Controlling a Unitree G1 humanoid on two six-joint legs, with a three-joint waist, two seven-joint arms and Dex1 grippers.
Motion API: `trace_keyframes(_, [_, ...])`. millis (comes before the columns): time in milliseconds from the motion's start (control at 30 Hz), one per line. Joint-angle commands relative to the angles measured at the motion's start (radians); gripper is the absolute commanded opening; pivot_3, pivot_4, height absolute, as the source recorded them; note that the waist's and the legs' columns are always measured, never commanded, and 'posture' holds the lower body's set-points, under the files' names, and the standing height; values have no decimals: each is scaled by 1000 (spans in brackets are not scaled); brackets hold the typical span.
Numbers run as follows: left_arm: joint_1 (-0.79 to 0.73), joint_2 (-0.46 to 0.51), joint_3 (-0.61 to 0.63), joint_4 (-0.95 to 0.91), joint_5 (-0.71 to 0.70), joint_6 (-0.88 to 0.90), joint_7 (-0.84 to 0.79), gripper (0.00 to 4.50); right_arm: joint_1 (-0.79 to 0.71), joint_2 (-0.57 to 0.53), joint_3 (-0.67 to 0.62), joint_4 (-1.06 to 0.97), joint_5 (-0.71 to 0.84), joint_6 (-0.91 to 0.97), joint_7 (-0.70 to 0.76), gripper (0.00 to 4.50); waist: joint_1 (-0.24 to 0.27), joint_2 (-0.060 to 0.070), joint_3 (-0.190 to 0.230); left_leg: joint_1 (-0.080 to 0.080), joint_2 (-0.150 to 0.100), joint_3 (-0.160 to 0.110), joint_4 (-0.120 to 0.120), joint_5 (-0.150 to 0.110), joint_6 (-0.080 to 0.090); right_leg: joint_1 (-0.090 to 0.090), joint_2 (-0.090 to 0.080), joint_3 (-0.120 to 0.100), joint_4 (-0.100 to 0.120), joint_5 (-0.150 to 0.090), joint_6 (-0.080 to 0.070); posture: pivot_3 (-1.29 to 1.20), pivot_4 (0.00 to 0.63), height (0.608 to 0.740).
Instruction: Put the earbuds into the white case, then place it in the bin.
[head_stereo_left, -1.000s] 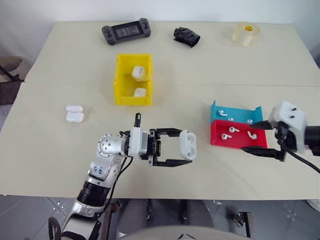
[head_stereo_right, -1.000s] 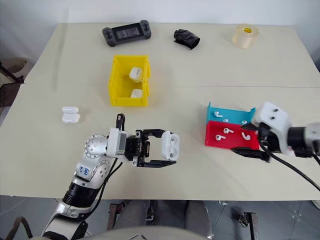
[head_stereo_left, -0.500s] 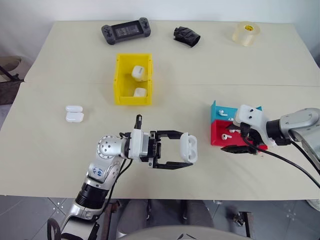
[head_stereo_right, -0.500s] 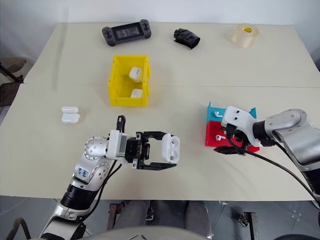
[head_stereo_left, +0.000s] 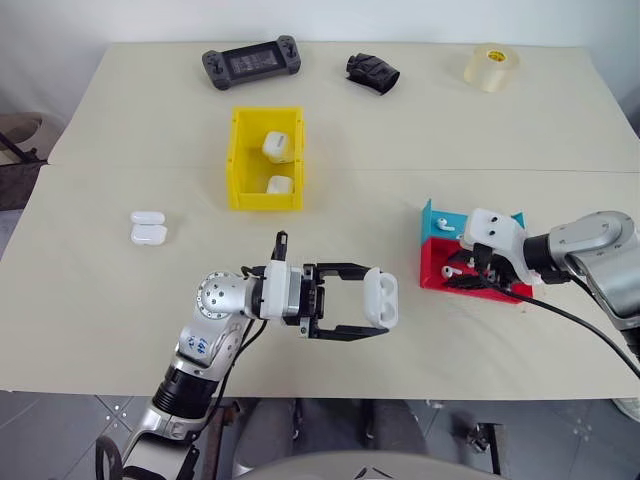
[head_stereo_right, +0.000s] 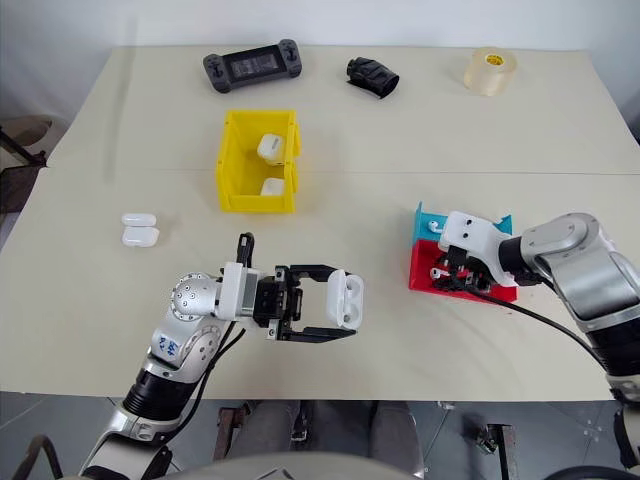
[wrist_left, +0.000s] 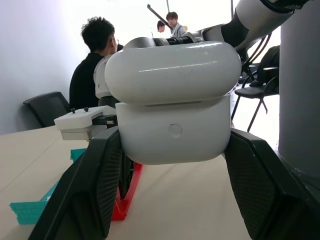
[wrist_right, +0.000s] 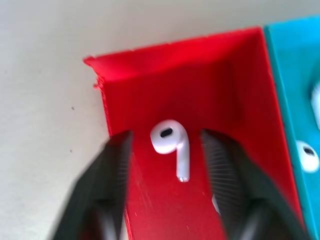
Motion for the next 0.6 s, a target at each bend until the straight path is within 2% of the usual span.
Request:
trace_keyframes(33, [3,2,0,-47,2,-17,16,2746,-14,9,-11,0,-16,-17,11,2157,0,0,0,0,0,0,0,0,0,0,0,0,0,0,0,0,150,740])
trace_keyframes(600, [3,7,2,-53,5,-17,30,2746,-10,5,-20,28,-57,-66,54,2157,0,0,0,0,0,0,0,0,0,0,0,0,0,0,0,0,150,740])
